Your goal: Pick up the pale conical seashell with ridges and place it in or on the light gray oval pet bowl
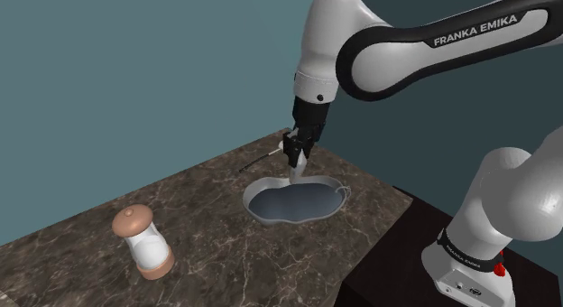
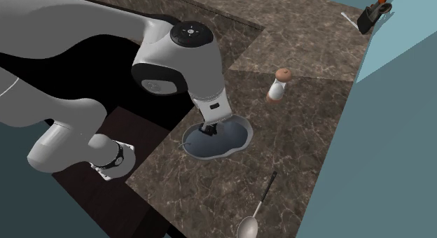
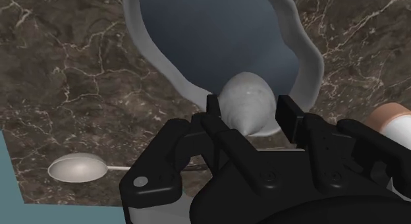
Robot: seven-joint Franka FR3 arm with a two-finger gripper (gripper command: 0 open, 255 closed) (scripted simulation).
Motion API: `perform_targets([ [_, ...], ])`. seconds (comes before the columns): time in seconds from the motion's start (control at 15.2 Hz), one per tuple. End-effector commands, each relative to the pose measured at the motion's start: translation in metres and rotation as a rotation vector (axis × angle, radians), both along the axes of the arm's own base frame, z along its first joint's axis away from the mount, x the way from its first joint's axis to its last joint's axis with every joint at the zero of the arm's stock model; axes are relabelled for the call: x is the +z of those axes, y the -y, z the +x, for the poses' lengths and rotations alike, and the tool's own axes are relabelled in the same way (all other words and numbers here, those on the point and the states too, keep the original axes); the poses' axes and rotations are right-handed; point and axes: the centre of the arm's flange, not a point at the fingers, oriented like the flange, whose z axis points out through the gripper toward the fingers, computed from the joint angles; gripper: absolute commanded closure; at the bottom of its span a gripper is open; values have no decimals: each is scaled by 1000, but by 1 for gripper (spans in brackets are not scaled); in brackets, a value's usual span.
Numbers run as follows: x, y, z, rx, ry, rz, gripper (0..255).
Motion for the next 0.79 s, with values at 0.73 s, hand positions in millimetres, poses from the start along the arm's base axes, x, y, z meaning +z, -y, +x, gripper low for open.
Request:
perform_targets([
  [0.73, -66, 1, -3, 0, 0, 0, 255],
])
